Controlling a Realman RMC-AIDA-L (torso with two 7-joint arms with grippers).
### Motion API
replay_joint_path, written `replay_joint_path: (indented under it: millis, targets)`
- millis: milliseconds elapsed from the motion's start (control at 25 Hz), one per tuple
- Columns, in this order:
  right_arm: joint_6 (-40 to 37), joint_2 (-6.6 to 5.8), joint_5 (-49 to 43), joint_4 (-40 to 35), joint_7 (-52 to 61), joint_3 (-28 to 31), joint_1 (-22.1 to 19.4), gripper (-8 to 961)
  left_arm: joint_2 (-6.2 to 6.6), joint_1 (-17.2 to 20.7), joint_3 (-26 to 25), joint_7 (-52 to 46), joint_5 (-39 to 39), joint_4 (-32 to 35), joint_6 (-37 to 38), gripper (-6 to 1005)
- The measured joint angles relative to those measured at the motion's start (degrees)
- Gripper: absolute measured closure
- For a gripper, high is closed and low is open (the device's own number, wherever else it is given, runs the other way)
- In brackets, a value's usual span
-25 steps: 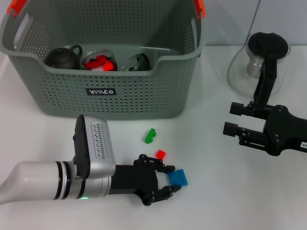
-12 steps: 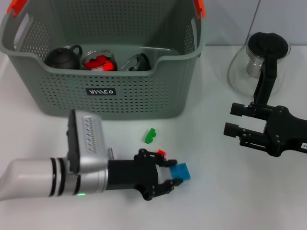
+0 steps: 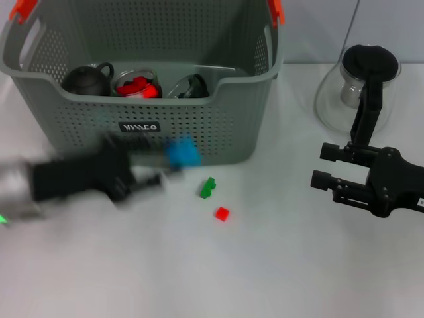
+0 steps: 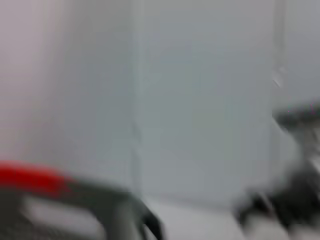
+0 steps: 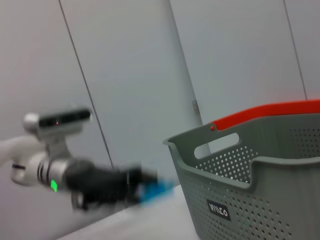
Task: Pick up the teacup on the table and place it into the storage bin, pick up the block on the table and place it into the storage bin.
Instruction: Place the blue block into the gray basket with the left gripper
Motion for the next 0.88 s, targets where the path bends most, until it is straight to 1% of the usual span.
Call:
replay_joint_path:
  millis: [80,120,160,240,320,400,480,560,600,640,680,800,840,880]
  targets:
    - [0.0,-0.01,0.0,0.0,0.0,0.0,0.0,280,0.24,-0.9,-7.7,-6.9,-0.7,4.5,2.3,593]
    - [0.0,-0.01,0.0,0.0,0.0,0.0,0.1,280,0.29,-1.7,-10.0,-10.5,-1.0,6.6,2.3,593]
    - [0.0,-0.01,0.0,0.0,0.0,0.0,0.1,280,0.3,-2.8,-11.7,-15.4,-1.1,9.3,0.7,593]
    - [0.0,-0.01,0.1,0.0,0.0,0.0,0.3,280,0.58,-5.0,-12.5,-25.2,-0.6,14.3,-4.7,593]
    - [0.0,-0.01,0.0,0.0,0.0,0.0,0.3,279,1.44,-7.2,-10.7,-32.2,1.3,17.9,-10.6,593]
    - [0.2,0.04,-0.1,0.0,0.0,0.0,0.4,279,2.75,-9.8,-7.1,-38.4,5.4,20.6,-15.9,593]
    - [0.2,0.13,-0.1,0.0,0.0,0.0,0.4,279,4.05,-12.6,-2.5,-44.3,12.0,21.8,-20.0,593]
    - [0.2,0.16,-0.1,0.0,0.0,0.0,0.4,279,4.58,-15.5,1.2,-49.7,20.5,22.0,-23.8,594]
    - [0.1,0.18,-0.1,0.0,0.0,0.0,0.4,279,4.12,-16.8,2.7,-51.6,25.0,22.1,-26.3,594]
    - [0.1,0.2,-0.1,0.0,0.0,0.0,0.4,280,3.78,-17.1,3.1,-52.0,26.4,22.1,-27.1,594]
    - [0.1,0.22,-0.1,0.0,0.0,0.0,0.5,280,3.01,-17.6,3.6,-52.4,28.6,22.4,-28.7,594]
    - [0.2,0.26,-0.1,0.0,0.0,0.0,0.5,280,-0.3,-18.0,4.4,-53.7,34.4,24.1,-33.9,594]
    - [0.2,0.26,-0.1,0.0,0.0,0.0,0.5,280,-1.09,-17.9,4.4,-54.5,35.8,24.6,-35.4,594]
    - [0.2,0.26,-0.1,0.0,0.0,0.0,0.5,280,-1.6,-17.7,4.4,-55.2,36.8,25.1,-36.7,594]
